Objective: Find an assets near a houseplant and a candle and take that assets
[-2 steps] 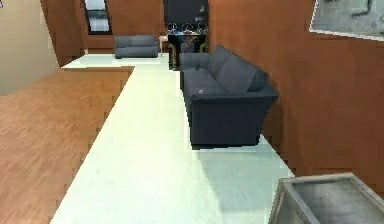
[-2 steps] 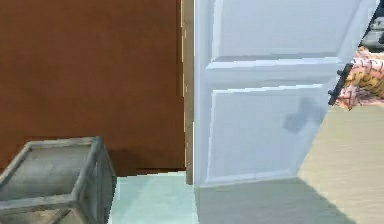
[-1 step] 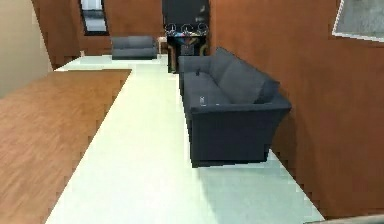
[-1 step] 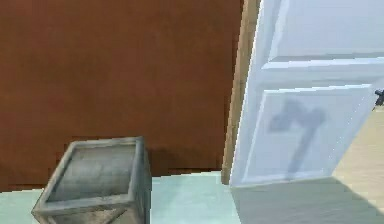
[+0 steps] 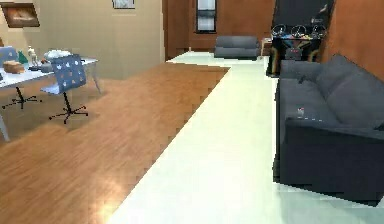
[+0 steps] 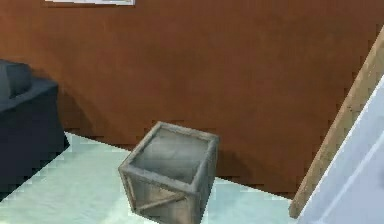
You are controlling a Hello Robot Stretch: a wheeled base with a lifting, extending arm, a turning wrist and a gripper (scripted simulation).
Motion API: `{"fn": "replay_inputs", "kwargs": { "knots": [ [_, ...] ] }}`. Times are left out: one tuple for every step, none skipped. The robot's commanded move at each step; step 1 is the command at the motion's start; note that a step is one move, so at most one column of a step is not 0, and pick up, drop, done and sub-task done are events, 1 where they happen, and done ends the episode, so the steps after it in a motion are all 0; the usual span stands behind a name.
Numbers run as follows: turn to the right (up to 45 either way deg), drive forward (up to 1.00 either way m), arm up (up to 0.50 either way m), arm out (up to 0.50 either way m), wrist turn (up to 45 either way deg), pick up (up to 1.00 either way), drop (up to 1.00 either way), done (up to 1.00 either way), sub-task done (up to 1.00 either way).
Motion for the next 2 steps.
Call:
{"fn": "replay_inputs", "kwargs": {
  "knots": [
    [0.0, 1.00, 0.00, 0.00, 0.0, 0.00, 0.00, 0.00, 0.00],
    [0.0, 0.25, 0.00, 0.00, 0.0, 0.00, 0.00, 0.00, 0.00]
  ]
}}
